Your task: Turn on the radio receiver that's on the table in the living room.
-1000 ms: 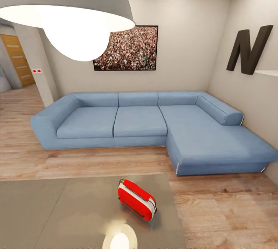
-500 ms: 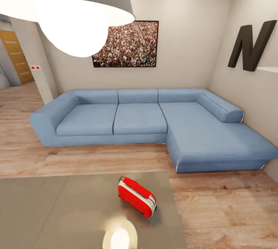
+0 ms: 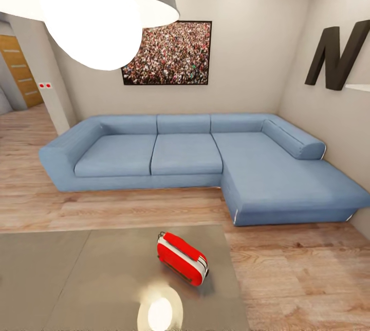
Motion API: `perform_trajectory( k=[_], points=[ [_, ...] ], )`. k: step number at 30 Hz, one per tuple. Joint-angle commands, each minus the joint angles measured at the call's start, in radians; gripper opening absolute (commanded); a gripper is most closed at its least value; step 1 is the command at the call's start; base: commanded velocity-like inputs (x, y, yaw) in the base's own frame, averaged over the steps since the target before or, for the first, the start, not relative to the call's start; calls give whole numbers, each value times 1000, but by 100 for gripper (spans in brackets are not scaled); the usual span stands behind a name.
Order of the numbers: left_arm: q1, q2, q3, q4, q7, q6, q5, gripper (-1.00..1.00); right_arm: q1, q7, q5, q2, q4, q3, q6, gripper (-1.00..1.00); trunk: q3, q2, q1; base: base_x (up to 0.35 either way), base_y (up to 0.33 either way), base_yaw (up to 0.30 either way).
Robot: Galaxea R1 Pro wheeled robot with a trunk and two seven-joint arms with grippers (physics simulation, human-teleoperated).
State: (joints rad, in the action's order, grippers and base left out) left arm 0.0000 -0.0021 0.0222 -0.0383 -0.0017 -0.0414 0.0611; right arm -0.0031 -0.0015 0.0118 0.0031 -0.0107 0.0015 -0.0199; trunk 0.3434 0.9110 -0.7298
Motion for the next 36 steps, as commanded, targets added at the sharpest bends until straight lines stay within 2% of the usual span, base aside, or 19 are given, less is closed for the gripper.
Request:
perform_trajectory(
  k=[1,36],
  points=[
    [0,0,0,0,0,0,0,100,0,0,0,0,0,0,0,100,2,0,0,0,0,0],
    [0,0,0,0,-1,-2,0,100,0,-2,-1,0,0,0,-8,100,58,0,0,0,0,0]
  ],
)
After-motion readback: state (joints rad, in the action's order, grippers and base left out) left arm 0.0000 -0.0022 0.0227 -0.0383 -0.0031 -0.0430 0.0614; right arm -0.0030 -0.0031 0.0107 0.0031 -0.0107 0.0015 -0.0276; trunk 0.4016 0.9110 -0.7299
